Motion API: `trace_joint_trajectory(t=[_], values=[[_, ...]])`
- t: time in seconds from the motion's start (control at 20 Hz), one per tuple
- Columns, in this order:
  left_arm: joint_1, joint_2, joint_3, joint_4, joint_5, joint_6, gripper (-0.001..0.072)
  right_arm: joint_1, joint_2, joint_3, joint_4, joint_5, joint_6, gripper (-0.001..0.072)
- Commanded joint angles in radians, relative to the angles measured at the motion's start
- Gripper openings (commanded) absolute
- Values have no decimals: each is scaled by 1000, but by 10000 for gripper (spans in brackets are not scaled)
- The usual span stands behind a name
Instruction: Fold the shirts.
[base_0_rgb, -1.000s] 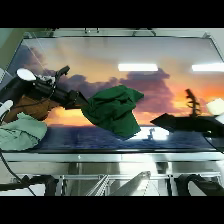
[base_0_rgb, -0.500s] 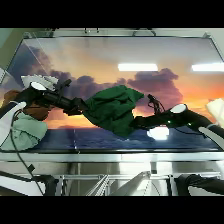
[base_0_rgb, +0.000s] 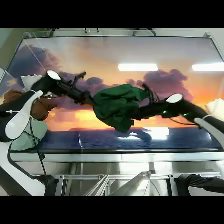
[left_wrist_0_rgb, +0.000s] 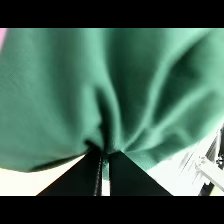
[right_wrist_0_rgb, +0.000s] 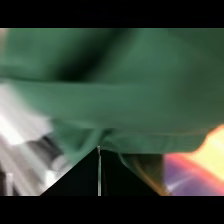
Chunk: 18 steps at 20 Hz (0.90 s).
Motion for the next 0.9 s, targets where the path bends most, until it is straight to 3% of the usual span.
trace_joint_trajectory(t=[0.0,0.2,0.5,0.7,0.85], values=[[17,101,130,-16,-59,-33,5,-73,144,75,5,105,2,16],[62,349,266,-190,-92,-37,6,-203,417,200,9,144,20,15],[3,616,399,-201,-120,-115,24,-318,708,360,-2,102,20,15],[-120,635,396,37,-148,-200,25,-318,677,354,-131,179,123,15],[-216,550,371,155,-209,-227,24,-315,581,300,-181,254,137,16]])
